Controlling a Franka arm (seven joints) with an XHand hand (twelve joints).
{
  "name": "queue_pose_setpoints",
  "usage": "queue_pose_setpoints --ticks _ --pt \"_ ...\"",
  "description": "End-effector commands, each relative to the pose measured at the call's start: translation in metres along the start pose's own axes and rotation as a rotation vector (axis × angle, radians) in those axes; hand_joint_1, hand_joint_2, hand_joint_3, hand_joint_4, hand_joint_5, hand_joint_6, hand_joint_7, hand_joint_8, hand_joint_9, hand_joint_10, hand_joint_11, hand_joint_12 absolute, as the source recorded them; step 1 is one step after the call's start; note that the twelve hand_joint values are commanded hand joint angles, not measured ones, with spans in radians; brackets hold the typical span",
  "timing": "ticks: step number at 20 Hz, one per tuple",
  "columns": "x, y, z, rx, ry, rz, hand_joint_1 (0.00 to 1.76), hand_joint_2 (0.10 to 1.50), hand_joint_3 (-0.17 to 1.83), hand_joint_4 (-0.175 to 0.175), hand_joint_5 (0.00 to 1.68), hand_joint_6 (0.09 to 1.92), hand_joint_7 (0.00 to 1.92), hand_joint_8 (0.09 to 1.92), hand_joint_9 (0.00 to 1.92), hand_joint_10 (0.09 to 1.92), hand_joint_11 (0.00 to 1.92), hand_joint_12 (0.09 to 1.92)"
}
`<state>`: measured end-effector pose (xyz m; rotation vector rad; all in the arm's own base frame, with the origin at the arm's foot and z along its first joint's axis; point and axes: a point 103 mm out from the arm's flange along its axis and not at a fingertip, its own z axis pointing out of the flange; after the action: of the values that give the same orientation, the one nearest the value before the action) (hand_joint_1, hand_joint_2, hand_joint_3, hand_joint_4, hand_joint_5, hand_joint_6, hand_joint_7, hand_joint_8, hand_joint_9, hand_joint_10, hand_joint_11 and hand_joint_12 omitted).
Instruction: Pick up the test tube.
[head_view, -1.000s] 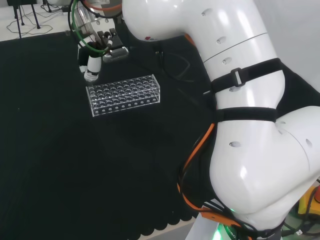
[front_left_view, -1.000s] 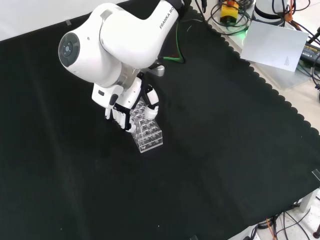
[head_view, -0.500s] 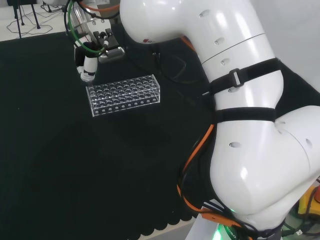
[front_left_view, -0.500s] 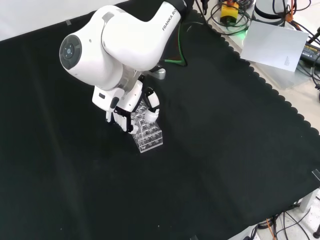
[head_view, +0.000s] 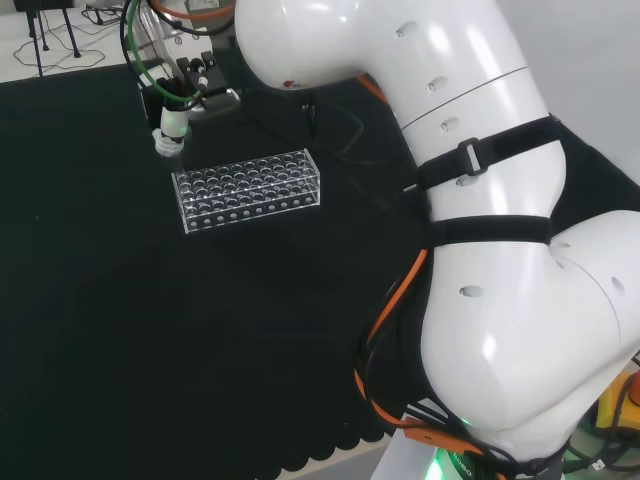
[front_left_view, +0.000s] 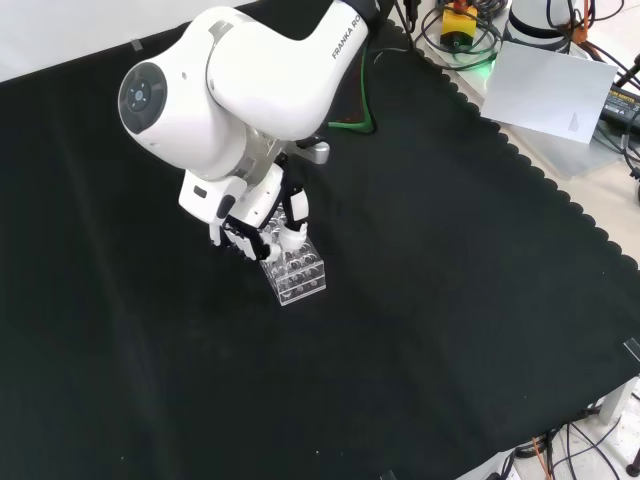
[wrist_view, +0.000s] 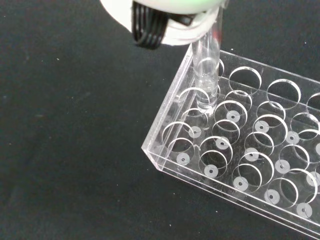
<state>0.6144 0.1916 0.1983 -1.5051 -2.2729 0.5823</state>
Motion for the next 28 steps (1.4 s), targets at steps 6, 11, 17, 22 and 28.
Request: queue_pose_setpoints --ticks 6,11,17,22,28 --pt "-0.001 -0.007 0.007 -0.109 0.005 0.007 1.43 0.66 0.57 -0.175 1.30 0.54 1.40 0.67 1.34 0.32 0.86 1.19" --pt "-0.003 -0.010 0.003 -0.153 0.008 0.003 1.43 0.62 0.62 -0.175 1.35 0.46 1.44 0.59 1.42 0.20 0.92 1.17" --pt "-0.005 -0.013 -0.002 -0.188 0.011 0.004 1.44 0.63 0.59 -0.175 1.38 0.25 1.47 0.58 1.42 0.27 0.93 1.16" --pt "-0.004 -0.014 -0.008 -0.198 0.013 -0.001 1.44 0.63 0.59 -0.175 1.38 0.25 1.48 0.57 1.42 0.27 0.93 1.16" --pt "-0.007 -0.018 -0.021 -0.224 0.022 0.000 1.44 0.63 0.60 -0.175 1.38 0.24 1.48 0.56 1.43 0.26 0.93 1.16"
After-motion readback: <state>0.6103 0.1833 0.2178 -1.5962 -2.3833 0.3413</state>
